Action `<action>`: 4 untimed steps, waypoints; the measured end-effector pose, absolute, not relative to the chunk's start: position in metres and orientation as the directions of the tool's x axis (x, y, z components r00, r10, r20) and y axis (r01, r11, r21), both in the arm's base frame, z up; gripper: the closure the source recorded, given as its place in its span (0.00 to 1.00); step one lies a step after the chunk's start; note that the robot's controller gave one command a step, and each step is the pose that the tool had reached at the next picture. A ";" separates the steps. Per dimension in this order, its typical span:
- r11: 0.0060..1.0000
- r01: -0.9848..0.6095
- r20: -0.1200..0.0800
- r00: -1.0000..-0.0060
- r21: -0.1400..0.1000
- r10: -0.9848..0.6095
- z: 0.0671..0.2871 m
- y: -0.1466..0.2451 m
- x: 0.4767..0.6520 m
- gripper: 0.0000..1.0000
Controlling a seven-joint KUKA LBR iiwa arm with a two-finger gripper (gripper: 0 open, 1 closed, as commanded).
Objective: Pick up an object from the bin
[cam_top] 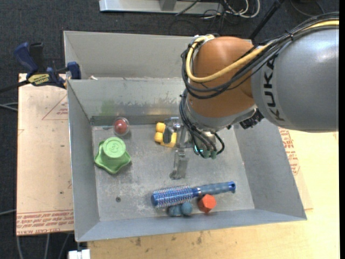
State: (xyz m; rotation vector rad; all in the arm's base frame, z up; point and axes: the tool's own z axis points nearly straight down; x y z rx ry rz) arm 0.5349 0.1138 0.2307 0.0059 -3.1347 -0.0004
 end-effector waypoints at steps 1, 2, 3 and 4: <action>0.991 -0.136 0.010 -0.991 0.000 -0.136 0.103 0.092 0.481 0.00; 0.991 -0.135 0.000 -0.991 0.001 -0.135 0.107 0.093 0.484 1.00; 0.985 -0.173 -0.009 -0.985 0.000 -0.173 0.215 0.091 0.488 1.00; 0.995 -0.102 0.003 -0.995 0.003 -0.102 0.162 0.140 0.501 1.00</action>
Offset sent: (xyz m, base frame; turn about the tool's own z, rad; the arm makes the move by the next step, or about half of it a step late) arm -0.0510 -0.0214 -0.1229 -0.1333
